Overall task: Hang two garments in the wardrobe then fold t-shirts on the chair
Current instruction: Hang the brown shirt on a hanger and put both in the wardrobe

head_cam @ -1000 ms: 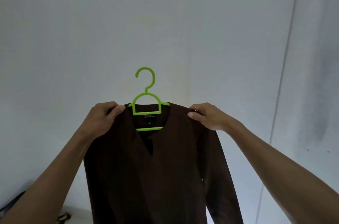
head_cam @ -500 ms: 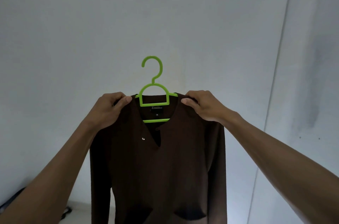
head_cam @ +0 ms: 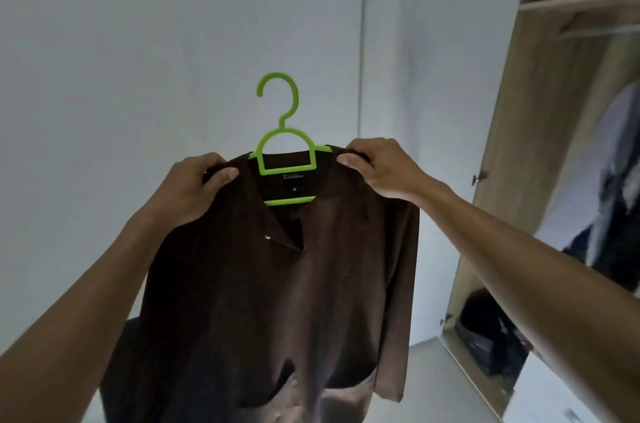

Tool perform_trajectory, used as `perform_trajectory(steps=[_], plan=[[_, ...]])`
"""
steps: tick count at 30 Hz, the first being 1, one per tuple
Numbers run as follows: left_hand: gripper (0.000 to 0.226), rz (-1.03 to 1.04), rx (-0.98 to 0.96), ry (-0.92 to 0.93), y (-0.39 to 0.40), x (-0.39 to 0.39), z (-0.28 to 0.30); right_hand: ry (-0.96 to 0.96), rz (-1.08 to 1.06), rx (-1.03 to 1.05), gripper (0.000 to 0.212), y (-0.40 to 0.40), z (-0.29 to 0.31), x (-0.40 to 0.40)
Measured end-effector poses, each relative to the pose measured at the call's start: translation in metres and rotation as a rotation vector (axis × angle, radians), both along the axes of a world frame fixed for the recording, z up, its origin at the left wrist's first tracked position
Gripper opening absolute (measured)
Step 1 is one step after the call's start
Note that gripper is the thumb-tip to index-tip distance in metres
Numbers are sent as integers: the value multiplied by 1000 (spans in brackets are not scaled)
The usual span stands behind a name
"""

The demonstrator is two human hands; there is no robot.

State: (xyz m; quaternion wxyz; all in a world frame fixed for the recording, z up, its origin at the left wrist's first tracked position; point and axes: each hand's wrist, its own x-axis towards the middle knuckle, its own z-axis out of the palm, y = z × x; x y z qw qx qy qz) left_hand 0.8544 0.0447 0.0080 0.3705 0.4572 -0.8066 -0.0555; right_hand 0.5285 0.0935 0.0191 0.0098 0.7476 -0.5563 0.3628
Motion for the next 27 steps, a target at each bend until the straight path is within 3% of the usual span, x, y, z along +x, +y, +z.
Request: perform_trajectory(steps=[12,16,27], plan=[[20,-235,-102,75,-18,-253,-10,9,-313,76,24,93,8,-207],[19,-333,-137,87,-21,-316,-7,-21,-414,117,36,119,11,-249],[16,-581,-123,44,-97,-458,-32,-242,-352,284,23,93,0,-325]])
